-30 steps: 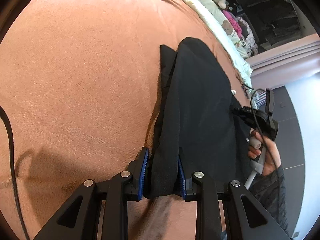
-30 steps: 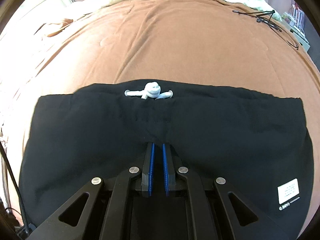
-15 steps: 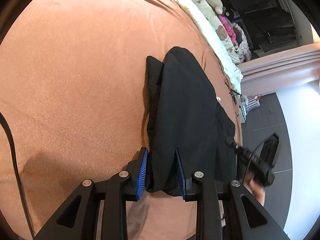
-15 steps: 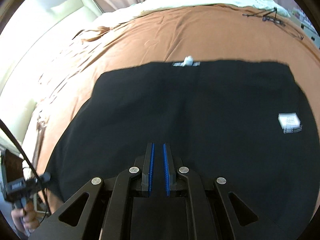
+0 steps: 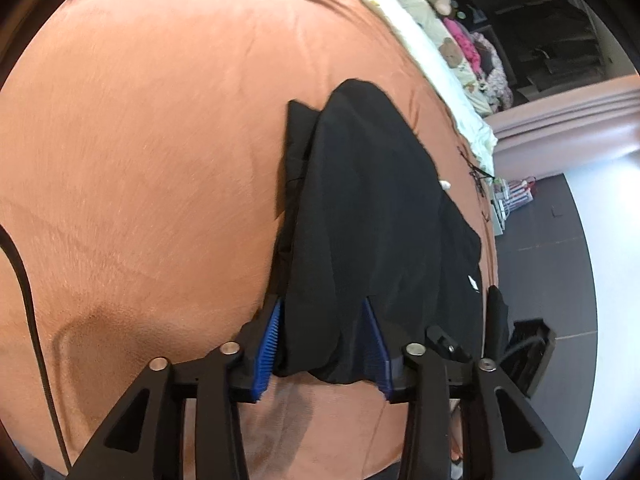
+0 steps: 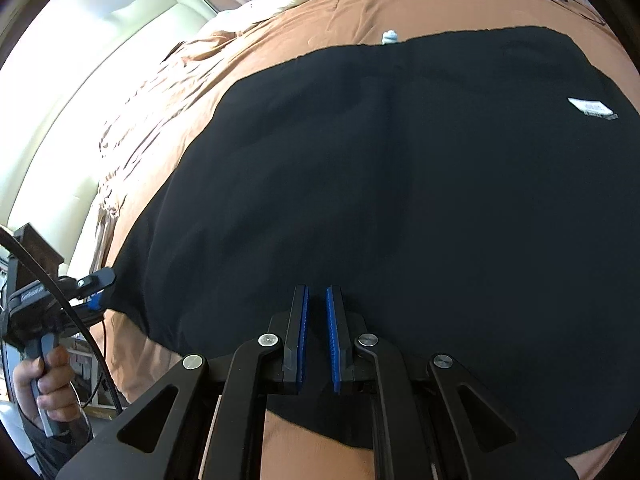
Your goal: Fold large clothes
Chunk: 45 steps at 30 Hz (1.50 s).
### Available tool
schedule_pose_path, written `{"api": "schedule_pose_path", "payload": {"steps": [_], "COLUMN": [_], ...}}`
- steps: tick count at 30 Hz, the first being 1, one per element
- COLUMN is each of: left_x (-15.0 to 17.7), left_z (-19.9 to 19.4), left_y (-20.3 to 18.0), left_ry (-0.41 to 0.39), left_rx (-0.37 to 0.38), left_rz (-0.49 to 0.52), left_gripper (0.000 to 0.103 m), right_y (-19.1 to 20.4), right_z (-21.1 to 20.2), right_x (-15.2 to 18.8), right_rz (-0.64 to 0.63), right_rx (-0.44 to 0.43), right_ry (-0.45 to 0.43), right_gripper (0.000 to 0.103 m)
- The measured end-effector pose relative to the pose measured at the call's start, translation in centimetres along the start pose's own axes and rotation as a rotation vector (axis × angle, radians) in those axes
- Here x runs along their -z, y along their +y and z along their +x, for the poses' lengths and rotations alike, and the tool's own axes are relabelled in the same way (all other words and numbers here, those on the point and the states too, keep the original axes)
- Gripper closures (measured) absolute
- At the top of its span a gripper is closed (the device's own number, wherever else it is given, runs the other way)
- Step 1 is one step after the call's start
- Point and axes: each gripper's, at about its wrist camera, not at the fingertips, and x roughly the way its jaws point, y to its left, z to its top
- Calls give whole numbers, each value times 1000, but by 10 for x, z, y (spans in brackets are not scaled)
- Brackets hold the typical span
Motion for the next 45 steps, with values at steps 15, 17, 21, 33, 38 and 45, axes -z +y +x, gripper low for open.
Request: {"api": "schedule_pose_path", "payload": {"steps": [15, 17, 21, 33, 38, 45], "left_x": [-6, -6, -6, 2, 11, 37], "left_z": [33, 28, 7, -18, -14, 16], "left_y": [13, 8, -20, -157, -215, -282], "left_ry": [50, 42, -5, -26, -8, 50], "left_rx": [21, 42, 85, 211, 234, 229], "left_rz": [-7, 11, 91, 365, 472, 598], "left_gripper": [74, 85, 86, 88, 88, 88], "right_y": [-9, -10, -12, -26, -33, -70], "right_z": [-16, -7, -13, -20, -54, -101], "right_x": [32, 38, 50, 67, 74, 89], "right_rz": [15, 11, 10, 96, 110, 180], "right_rx": [110, 128, 148, 59, 48, 66], "right_ry": [-109, -101, -124, -139, -242, -335], "right_gripper": [97, 97, 97, 97, 97, 97]}}
